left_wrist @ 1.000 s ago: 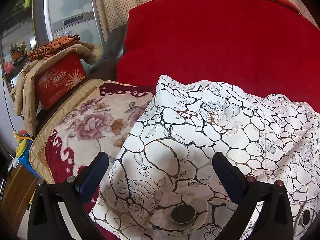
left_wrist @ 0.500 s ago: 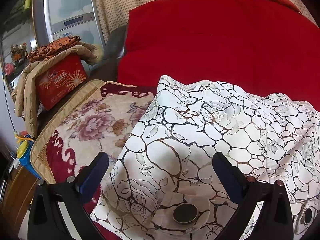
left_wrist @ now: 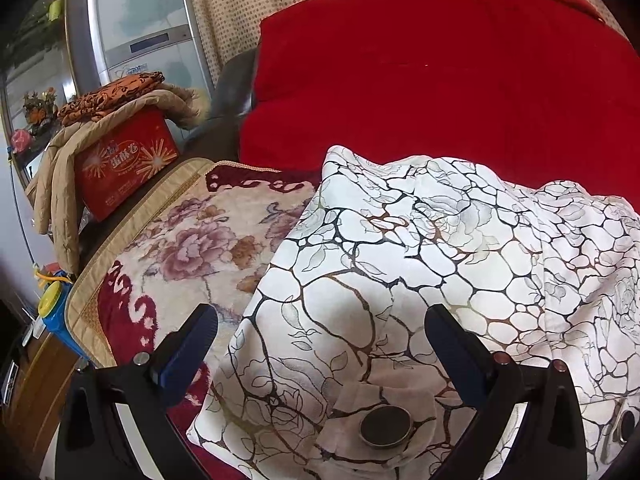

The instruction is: Fold large clothes

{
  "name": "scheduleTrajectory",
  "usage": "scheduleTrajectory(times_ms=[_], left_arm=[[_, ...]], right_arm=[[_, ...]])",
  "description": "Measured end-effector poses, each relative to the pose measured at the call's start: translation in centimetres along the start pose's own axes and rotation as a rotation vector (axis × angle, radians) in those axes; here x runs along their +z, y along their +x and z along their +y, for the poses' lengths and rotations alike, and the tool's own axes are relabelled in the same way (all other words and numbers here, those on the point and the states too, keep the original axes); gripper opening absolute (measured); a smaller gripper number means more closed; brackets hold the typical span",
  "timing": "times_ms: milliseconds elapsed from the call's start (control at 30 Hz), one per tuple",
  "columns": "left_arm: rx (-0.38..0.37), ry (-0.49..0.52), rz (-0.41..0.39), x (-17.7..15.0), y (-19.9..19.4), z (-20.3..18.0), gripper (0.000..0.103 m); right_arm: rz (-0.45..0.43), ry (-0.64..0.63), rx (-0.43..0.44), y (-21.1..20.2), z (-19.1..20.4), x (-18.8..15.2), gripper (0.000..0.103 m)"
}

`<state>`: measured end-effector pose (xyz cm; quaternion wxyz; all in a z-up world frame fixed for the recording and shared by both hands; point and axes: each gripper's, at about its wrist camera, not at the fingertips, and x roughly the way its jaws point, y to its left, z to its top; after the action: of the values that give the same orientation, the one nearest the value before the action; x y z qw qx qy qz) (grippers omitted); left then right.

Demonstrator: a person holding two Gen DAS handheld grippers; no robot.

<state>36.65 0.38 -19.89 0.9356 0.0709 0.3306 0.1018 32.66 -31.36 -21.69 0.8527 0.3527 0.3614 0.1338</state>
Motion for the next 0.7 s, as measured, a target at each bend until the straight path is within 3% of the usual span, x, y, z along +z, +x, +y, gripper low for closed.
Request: scheduleTrajectory(times_ms=[100,167,333,467,700], left_arm=[[-0.01,-0.017,0.03,-0.4,0.2,0.4,0.103],[-0.056,-0.075,0.071,-0.7,0.3,1.3,0.103],[-0.202,-0.328,0.181,-3.7,-0.2,5.0,0.103],[-0.247,-0.404,0.17,-5.2,-1.8,6.1,0.103],[-0.474,-0.654,0.323,-8.8,-0.6,7.3,0.103]], right_arm=[[0.0,0.0,0.005,0.0,-0.1,0.0,0.075],[-0.001,-0.012,0.005,0.2,-0.2,0.0,0.075],[-0.001,-0.034,0.003,0.2,0.0,-0.2,0.075],[-0.002,-0.029,0.005,0.2,0.1,-0.3,0.075],[-0.004,-0.034,0.013,0.1,-0.2,-0.4,0.075]])
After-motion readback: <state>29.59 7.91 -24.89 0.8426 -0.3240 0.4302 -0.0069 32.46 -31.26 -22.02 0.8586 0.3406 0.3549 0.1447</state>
